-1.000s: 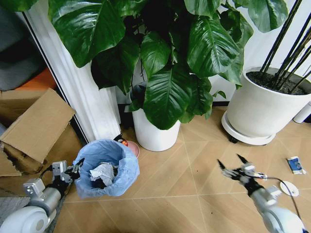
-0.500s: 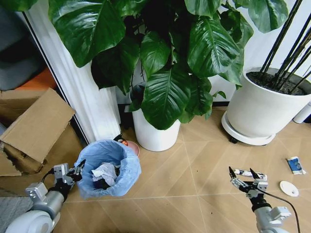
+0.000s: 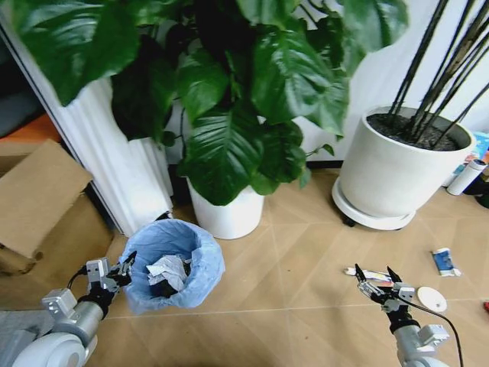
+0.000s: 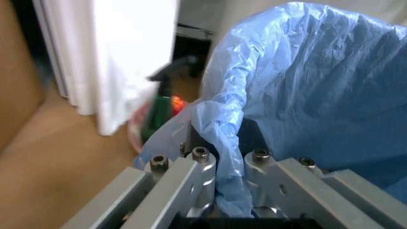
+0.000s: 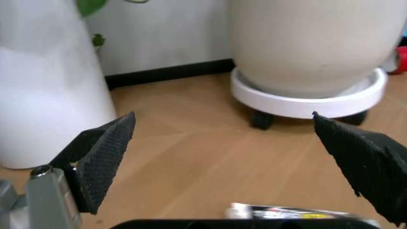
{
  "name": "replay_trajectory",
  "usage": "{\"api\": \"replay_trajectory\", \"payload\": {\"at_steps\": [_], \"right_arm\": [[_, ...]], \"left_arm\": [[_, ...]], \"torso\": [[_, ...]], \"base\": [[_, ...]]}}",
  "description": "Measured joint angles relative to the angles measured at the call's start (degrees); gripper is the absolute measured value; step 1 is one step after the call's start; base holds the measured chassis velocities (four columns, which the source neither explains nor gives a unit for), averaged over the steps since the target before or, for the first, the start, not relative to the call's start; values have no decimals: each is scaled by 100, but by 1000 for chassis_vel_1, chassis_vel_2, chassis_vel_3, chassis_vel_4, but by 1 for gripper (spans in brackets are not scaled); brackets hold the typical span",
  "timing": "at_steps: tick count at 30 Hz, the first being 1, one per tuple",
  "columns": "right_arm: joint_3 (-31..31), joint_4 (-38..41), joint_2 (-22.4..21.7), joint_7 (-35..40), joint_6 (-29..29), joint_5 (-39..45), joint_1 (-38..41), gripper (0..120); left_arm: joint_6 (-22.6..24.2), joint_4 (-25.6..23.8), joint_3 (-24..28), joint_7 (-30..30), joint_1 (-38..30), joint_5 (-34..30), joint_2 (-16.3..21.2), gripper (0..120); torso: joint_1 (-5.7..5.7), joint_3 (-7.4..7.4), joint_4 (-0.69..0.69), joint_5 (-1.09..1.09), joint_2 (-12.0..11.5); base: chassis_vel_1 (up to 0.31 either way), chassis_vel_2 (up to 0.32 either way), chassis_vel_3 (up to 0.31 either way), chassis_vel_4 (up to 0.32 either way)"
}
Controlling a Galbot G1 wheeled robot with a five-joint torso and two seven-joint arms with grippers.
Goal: Pick up the trash bin and place the garbage on the floor into it.
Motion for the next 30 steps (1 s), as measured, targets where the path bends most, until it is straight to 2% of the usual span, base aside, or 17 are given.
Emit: {"api": "replay_trajectory", "payload": {"at_steps": [4,6,26,30], "right_arm": [[-6,-19,-12,-24,20,12,-2,100],[-10,-26,-27,-37,37,21,-2,100],[-66,-222,-227,-319,196,-52,-2,100],[-195,-488,-539,-539,348,-190,94,100]], "left_arm": [[2,-30,8,-2,12,7,-21,0],[4,-46,15,-3,28,25,-36,0],[3,-110,17,-4,105,56,-58,0],[0,-127,17,1,118,48,-49,0]], "torso": [[0,0,0,6,0],[0,0,2,0,0],[0,0,1,1,0],[-1,0,-1,3,0]], "base": [[-259,-260,258,253],[-256,-270,254,268],[-218,-214,214,210],[-165,-167,149,150]]}}
